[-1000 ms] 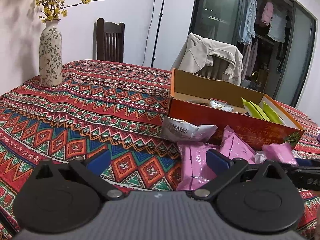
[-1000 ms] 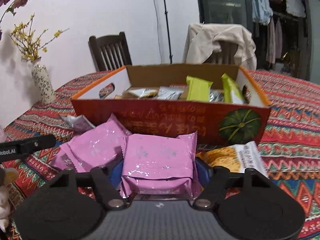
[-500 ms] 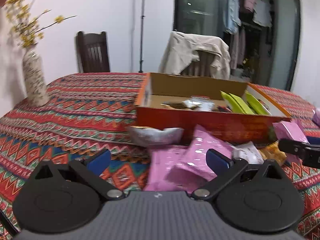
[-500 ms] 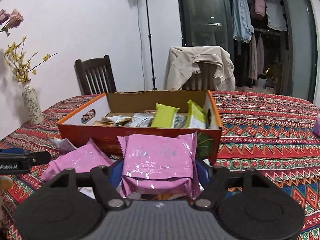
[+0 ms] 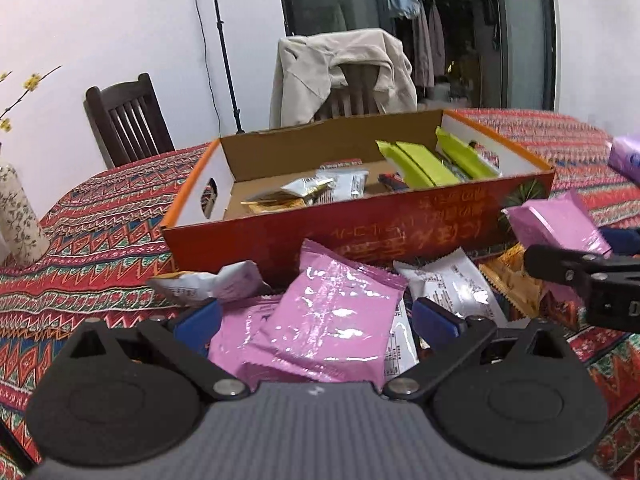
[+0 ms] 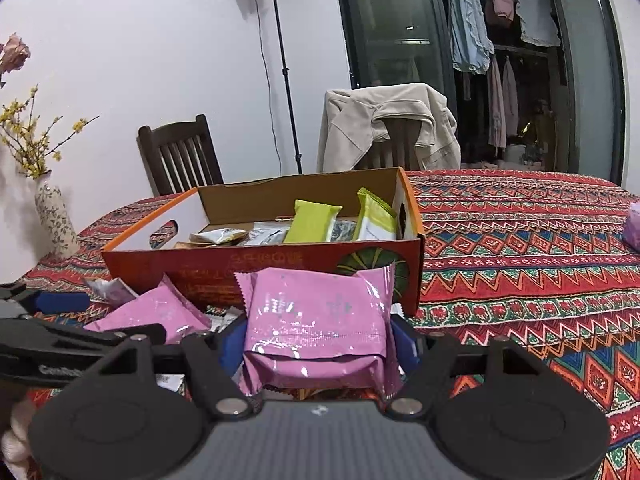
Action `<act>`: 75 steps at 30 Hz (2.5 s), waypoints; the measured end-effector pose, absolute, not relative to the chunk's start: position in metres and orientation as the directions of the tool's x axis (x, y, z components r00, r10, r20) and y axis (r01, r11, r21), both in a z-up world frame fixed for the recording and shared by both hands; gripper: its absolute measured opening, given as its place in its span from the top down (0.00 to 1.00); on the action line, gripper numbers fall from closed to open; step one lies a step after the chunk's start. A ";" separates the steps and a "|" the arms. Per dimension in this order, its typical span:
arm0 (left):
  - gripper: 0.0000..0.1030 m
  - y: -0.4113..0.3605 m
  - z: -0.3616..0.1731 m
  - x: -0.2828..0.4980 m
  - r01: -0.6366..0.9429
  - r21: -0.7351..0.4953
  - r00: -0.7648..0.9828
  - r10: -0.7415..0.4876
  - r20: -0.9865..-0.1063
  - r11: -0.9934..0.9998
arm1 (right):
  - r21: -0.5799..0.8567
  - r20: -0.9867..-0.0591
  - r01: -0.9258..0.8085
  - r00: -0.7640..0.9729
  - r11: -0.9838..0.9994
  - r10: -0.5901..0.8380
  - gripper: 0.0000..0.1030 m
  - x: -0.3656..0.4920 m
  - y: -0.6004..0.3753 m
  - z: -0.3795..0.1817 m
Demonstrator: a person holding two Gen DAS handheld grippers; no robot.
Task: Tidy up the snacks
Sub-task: 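Grasp a pink pouch with the right tool while the left tool grasps another pink pouch, then carry both pink pouches over the box and open both tools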
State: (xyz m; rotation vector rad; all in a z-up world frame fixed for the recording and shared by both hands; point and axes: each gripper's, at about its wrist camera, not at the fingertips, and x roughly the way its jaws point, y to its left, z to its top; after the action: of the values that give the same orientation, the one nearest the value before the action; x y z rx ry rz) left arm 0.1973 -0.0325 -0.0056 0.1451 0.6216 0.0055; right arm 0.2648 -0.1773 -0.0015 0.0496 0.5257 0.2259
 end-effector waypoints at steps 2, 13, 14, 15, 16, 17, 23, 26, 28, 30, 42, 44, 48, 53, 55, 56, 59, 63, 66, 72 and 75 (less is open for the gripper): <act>0.00 -0.034 -0.011 0.206 0.037 0.137 0.799 0.053 -0.599 0.990 | 0.108 -0.494 -0.199 0.840 0.974 0.226 0.31 0.265 -0.178 -0.002; 0.06 -0.028 -0.023 0.213 0.011 0.116 0.792 0.062 -0.607 0.993 | 0.097 -0.510 -0.203 0.830 0.974 0.224 0.31 0.267 -0.173 -0.006; 0.18 -0.029 -0.022 0.211 0.018 0.117 0.799 0.056 -0.599 0.993 | 0.097 -0.511 -0.203 0.830 0.974 0.224 0.31 0.268 -0.173 -0.006; 0.31 -0.030 -0.020 0.209 0.032 0.121 0.806 0.046 -0.590 0.992 | 0.097 -0.510 -0.204 0.830 0.974 0.224 0.31 0.267 -0.173 -0.006; 0.34 -0.032 -0.019 0.208 0.040 0.123 0.809 0.040 -0.586 0.992 | 0.097 -0.509 -0.205 0.831 0.974 0.225 0.31 0.267 -0.173 -0.006; 0.34 -0.032 -0.018 0.206 0.047 0.121 0.812 0.033 -0.583 0.992 | 0.095 -0.508 -0.206 0.831 0.974 0.226 0.31 0.267 -0.172 -0.006; 0.37 -0.029 -0.015 0.200 0.043 0.090 0.819 0.016 -0.573 0.995 | 0.089 -0.505 -0.212 0.833 0.973 0.227 0.31 0.266 -0.171 -0.007; 0.37 -0.026 -0.011 0.195 0.038 0.074 0.829 0.010 -0.559 0.997 | 0.088 -0.495 -0.217 0.838 0.972 0.231 0.31 0.264 -0.171 -0.006; 0.37 -0.024 -0.008 0.191 0.038 0.063 0.835 0.003 -0.551 0.997 | 0.088 -0.488 -0.221 0.840 0.971 0.235 0.31 0.262 -0.171 -0.006; 0.37 -0.023 -0.004 0.186 0.037 0.053 0.841 -0.002 -0.541 0.998 | 0.088 -0.482 -0.222 0.844 0.971 0.237 0.31 0.262 -0.172 -0.005; 0.37 -0.010 0.028 0.168 0.039 -0.026 0.894 -0.047 -0.446 0.999 | 0.073 -0.441 -0.248 0.860 0.966 0.254 0.31 0.253 -0.167 0.021; 0.37 -0.008 0.034 0.169 0.033 -0.042 0.899 -0.048 -0.434 0.999 | 0.062 -0.432 -0.249 0.867 0.967 0.251 0.31 0.253 -0.166 0.027; 0.37 -0.006 0.045 0.177 0.026 -0.057 0.909 -0.048 -0.413 0.998 | 0.036 -0.414 -0.245 0.879 0.969 0.237 0.31 0.260 -0.163 0.040; 0.37 -0.002 0.062 0.195 0.007 -0.073 0.922 -0.035 -0.386 0.997 | 0.022 -0.404 -0.232 0.888 0.972 0.221 0.31 0.279 -0.161 0.056; 0.37 -0.001 0.068 0.204 -0.008 -0.082 0.926 -0.024 -0.378 0.997 | 0.023 -0.398 -0.222 0.892 0.975 0.213 0.31 0.289 -0.160 0.062; 0.37 0.000 0.070 0.209 -0.016 -0.085 0.928 -0.018 -0.373 0.996 | 0.023 -0.395 -0.217 0.895 0.976 0.209 0.31 0.295 -0.159 0.064; 0.37 0.002 0.077 0.225 -0.036 -0.091 0.932 0.000 -0.363 0.995 | 0.019 -0.394 -0.206 0.898 0.978 0.196 0.31 0.313 -0.156 0.070; 0.37 0.004 0.083 0.245 -0.072 -0.098 0.933 0.032 -0.358 0.993 | 0.009 -0.394 -0.195 0.901 0.981 0.183 0.31 0.335 -0.150 0.074; 0.37 0.008 0.084 0.260 -0.095 -0.117 0.935 0.049 -0.352 0.989 | 0.011 -0.386 -0.176 0.907 0.984 0.166 0.31 0.351 -0.147 0.075; 0.37 0.009 0.072 0.282 -0.128 -0.100 0.935 0.087 -0.344 0.987 | 0.029 -0.379 -0.144 0.914 0.989 0.145 0.31 0.379 -0.145 0.065; 0.37 0.011 0.059 0.291 -0.129 -0.092 0.928 0.087 -0.362 0.987 | 0.029 -0.366 -0.150 0.918 0.988 0.151 0.31 0.385 -0.148 0.053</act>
State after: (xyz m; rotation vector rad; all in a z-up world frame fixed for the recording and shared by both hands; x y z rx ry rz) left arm 0.2906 0.0109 0.0591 -0.1155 0.3657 0.1111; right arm 0.3850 -0.1476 0.0532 0.0007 0.3766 0.1546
